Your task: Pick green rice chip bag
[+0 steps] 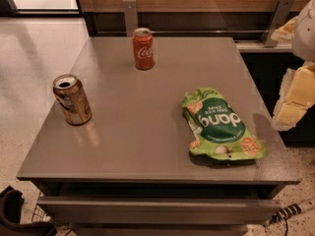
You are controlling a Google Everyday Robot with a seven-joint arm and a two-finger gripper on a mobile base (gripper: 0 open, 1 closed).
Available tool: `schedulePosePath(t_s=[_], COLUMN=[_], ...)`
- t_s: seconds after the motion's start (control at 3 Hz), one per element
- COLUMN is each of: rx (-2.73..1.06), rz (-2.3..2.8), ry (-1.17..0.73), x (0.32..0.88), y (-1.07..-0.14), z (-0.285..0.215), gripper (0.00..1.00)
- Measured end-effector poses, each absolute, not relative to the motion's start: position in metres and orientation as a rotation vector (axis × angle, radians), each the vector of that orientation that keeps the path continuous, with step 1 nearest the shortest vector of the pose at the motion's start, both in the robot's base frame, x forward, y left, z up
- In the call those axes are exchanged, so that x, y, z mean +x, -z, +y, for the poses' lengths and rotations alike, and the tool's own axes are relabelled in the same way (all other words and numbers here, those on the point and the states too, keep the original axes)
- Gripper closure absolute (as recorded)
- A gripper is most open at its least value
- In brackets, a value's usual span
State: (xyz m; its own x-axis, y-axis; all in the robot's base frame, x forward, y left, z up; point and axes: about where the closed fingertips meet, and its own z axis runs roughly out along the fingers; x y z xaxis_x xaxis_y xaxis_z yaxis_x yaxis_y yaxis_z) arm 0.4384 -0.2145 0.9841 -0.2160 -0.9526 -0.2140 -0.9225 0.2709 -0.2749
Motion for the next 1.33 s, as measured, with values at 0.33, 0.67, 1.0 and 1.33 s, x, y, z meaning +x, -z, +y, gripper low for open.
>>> schedulePosePath(t_s=[0.33,0.67,1.0,1.33], rx=[-1.696,-1.565,-1.384,-1.189], rz=[2.221,2.352,2.493,2.595], ry=[0.124,0.075,-0.021,-0.154], x=[0.44,0.454,0.466,0.475], y=[-0.984,-0.966,-0.934,-0.896], z=[-0.214,-0.213,-0.204,-0.18], gripper=[0.0,0.0,0.0,0.0])
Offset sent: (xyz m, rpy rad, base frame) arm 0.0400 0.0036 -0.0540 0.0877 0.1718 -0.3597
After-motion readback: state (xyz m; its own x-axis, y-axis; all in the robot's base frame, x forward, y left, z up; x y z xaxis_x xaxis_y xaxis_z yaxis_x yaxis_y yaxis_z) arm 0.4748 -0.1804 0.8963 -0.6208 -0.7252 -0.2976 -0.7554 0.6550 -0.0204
